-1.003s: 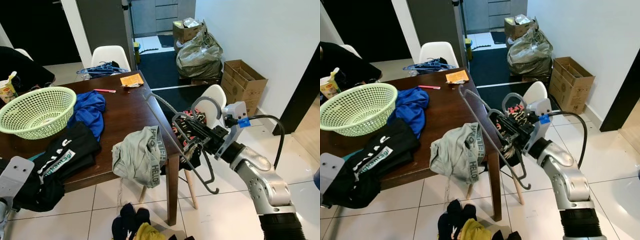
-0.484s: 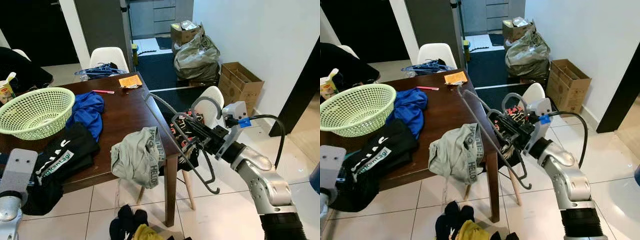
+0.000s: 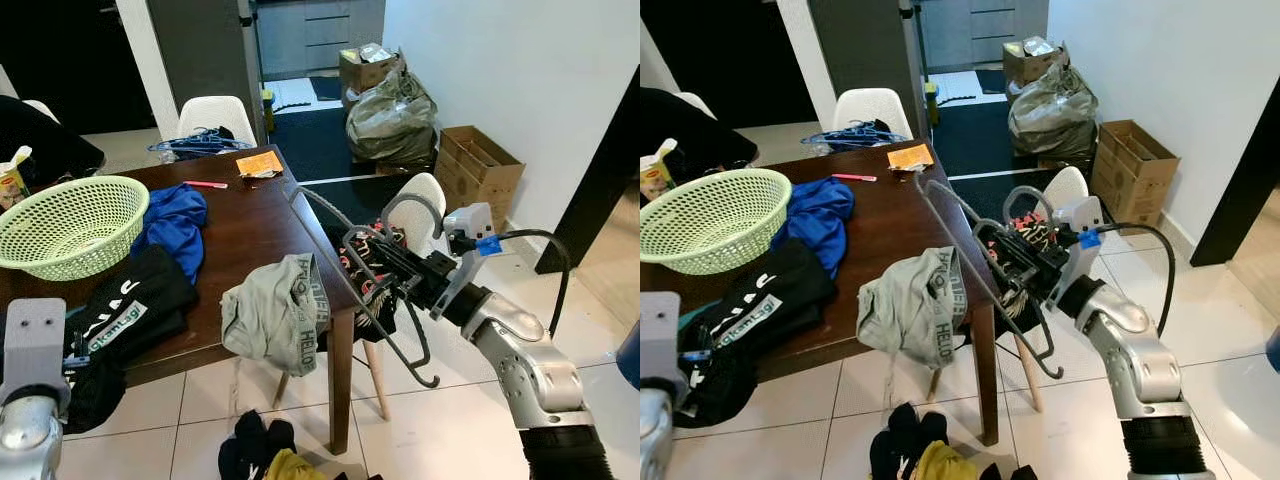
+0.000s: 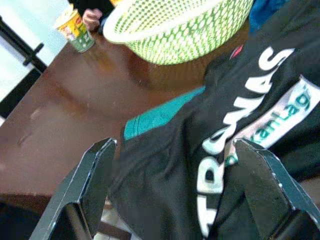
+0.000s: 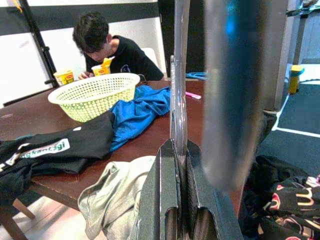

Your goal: Hang hanger

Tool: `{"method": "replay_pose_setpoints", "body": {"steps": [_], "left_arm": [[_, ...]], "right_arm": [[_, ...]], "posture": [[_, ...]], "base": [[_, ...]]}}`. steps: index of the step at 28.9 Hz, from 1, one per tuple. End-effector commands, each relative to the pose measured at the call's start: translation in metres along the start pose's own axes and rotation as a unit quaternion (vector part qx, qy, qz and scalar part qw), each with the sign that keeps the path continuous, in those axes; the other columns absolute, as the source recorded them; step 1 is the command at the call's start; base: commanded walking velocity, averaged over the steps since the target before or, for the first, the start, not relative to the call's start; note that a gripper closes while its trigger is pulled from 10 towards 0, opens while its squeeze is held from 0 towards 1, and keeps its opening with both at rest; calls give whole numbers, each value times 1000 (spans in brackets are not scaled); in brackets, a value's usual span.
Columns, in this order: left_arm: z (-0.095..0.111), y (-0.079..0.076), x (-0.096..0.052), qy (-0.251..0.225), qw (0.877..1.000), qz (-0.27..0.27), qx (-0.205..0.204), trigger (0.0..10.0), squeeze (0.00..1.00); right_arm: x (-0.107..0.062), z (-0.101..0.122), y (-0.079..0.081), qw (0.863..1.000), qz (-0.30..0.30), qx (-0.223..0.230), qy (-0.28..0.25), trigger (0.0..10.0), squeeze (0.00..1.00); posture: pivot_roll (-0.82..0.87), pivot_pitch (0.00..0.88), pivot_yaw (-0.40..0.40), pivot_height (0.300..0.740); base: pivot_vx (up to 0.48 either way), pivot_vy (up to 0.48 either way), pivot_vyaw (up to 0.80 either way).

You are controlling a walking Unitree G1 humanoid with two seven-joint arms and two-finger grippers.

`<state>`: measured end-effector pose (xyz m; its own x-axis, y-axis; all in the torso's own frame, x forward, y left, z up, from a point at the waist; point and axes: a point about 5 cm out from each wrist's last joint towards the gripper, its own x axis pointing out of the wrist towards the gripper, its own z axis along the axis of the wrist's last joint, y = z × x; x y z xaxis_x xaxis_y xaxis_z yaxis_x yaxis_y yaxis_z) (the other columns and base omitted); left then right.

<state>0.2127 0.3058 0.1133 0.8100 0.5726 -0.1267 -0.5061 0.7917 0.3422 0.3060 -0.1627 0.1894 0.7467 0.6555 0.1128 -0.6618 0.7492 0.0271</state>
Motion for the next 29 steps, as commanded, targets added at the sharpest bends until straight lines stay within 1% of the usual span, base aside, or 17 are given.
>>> {"method": "replay_pose_setpoints", "body": {"steps": [1, 2, 3, 5, 6, 7, 9, 10, 11, 12, 13, 15, 16, 18, 19, 22, 29], "left_arm": [[-18, 13, -3, 46, 998, 30, -30, 10000, 1000], [-26, 18, -5, 66, 996, 41, -48, 10000, 1000], [-38, 28, -5, 91, 991, 57, -84, 10000, 1000], [-50, 43, -2, 109, 984, 66, -124, 10000, 1000], [-50, 43, -2, 109, 984, 66, -124, 10000, 1000], [-51, 54, 4, 99, 985, 64, -127, 10000, 1000], [-51, 54, 4, 99, 985, 64, -127, 10000, 1000], [-46, 63, 14, 79, 990, 48, -111, 10000, 408], [-46, 63, 14, 79, 990, 48, -111, 10000, 408], [-40, 69, 25, 64, 993, 25, -91, 10000, 0], [-32, 69, 35, 42, 996, -2, -73, 10000, 0], [-27, 68, 40, 30, 997, -20, -62, 10000, 0], [-27, 68, 40, 30, 997, -20, -62, 10000, 0], [-10, 54, 53, -25, 994, -77, -76, 10000, 0], [-10, 54, 53, -25, 994, -77, -76, 10000, 0], [-6, 46, 61, -35, 983, -93, -155, 10000, 0], [-18, 32, 65, -18, 971, -109, -213, 10000, 0]], "right_arm": [[1, -1, 1, 1000, 6, -2, 1, 10000, 0], [1, -1, 1, 1000, 7, -2, 2, 10000, 0], [1, -1, 2, 1000, 7, -2, 2, 10000, 0], [1, -1, 1, 1000, 6, -2, 2, 10000, 0], [1, -1, 1, 1000, 6, -2, 2, 10000, 0], [2, -1, 1, 1000, 6, -1, 3, 10000, 0], [2, -1, 1, 1000, 6, -1, 3, 10000, 0], [2, -1, 1, 1000, 6, -1, 3, 10000, 0], [2, -1, 1, 1000, 6, -1, 3, 10000, 0], [2, -2, 1, 1000, 6, -1, 4, 10000, 0], [3, -2, 1, 1000, 7, -1, 5, 10000, 0], [3, -3, 1, 1000, 7, -1, 6, 10000, 0], [3, -3, 1, 1000, 7, -1, 6, 10000, 0], [3, -1, 0, 1000, 6, -1, 5, 10000, 0], [3, -1, 0, 1000, 6, -1, 5, 10000, 0], [-1, -1, -2, 1000, 3, -4, 9, 10000, 0], [-7, 0, -5, 1000, -4, -9, 16, 10000, 0]], "posture": [[5, 12, 53, 740], [5, 12, 53, 740], [6, 11, 54, 740], [5, 11, 52, 740], [5, 11, 52, 740], [6, 10, 46, 740], [6, 10, 46, 740], [6, 9, 45, 740], [6, 9, 45, 740], [10, 9, 39, 740], [10, 10, 37, 740], [10, 10, 37, 740], [10, 10, 37, 740], [1, 19, 33, 740], [1, 19, 33, 740], [-8, 33, 32, 740], [-28, 53, 31, 740]], "base": [[0, 0, 0], [0, 0, 0], [0, 0, 0], [0, 0, 0], [0, 0, 0], [0, 0, 0], [0, 0, 0], [0, 0, 0], [0, 0, 0], [0, 0, 0], [0, 0, 0], [0, 0, 0], [0, 0, 0], [0, 0, 0], [0, 0, 0], [0, 0, 0], [0, 0, 0]]}}
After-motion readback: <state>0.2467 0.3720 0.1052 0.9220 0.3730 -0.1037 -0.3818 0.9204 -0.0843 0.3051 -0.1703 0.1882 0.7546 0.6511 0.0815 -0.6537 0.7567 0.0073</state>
